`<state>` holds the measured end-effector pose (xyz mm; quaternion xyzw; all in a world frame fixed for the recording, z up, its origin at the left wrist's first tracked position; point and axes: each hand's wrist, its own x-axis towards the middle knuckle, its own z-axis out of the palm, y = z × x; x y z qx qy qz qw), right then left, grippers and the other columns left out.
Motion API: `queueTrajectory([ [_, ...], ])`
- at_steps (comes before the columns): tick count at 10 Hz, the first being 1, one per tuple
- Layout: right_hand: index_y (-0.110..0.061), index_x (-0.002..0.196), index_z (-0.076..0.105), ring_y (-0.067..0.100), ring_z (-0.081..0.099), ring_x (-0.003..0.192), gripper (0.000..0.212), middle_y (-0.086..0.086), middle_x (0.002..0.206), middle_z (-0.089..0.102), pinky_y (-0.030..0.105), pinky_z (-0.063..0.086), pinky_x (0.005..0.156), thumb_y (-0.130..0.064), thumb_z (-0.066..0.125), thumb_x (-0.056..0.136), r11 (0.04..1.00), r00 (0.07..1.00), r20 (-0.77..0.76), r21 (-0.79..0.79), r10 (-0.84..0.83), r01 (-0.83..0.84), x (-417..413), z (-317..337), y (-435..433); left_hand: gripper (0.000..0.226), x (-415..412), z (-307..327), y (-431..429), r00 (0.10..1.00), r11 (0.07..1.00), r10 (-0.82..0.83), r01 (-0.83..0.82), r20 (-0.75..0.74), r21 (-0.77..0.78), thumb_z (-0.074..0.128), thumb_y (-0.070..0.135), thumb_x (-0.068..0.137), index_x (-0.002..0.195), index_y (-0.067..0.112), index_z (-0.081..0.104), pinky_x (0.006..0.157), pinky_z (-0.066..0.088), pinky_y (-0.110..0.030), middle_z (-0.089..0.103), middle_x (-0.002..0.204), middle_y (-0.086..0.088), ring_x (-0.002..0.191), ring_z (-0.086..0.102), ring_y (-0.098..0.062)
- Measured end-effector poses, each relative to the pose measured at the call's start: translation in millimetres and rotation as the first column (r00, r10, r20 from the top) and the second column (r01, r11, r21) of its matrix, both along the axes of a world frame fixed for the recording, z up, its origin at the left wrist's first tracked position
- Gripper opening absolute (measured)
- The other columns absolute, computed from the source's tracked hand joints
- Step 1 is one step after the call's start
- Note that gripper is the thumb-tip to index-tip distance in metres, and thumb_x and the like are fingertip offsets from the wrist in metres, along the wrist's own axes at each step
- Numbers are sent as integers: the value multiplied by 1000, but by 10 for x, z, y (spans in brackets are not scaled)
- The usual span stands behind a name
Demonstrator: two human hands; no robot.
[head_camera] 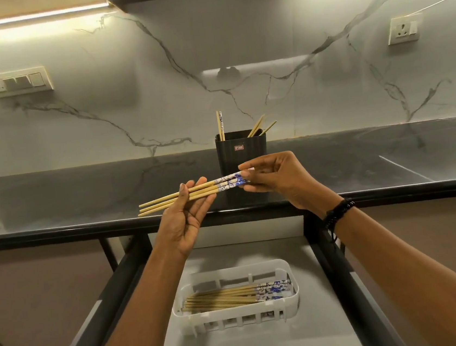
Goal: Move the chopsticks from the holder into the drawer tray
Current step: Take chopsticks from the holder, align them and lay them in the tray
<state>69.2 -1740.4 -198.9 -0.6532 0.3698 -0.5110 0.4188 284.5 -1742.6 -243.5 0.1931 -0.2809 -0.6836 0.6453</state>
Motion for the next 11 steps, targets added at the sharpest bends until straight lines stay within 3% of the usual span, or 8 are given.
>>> queueTrajectory([
  [2,-2,104,72,24,74,90,18,17,103,74,27,61,77,-5,68,87,983,999,45,184,-13,4,-113,111,123,25,22,41,-8,998,998,-28,31,50,-53,46,20,100,115,5,58,80,60,-38,69,117,-16,103,69,-29],
  [6,-4,101,74,22,74,85,19,17,101,75,23,61,71,-5,67,84,954,950,302,300,-76,-19,-265,-321,389,24,-168,-47,55,979,992,-118,123,169,-24,47,18,99,113,2,59,80,60,-39,70,113,-18,101,70,-30],
  [9,-4,101,74,22,74,84,24,18,100,75,25,62,74,-7,71,77,952,950,305,306,-68,-30,-316,-421,395,20,-223,-86,65,971,991,-127,131,203,-4,47,14,100,109,2,59,78,60,-39,70,113,-18,101,69,-32],
  [11,-3,97,74,22,75,82,16,16,96,76,25,62,72,1,66,84,952,949,293,306,-119,25,-279,-435,378,19,-191,-90,56,968,992,-125,126,219,11,49,14,99,106,3,61,79,60,-40,70,113,-19,102,69,-33],
])
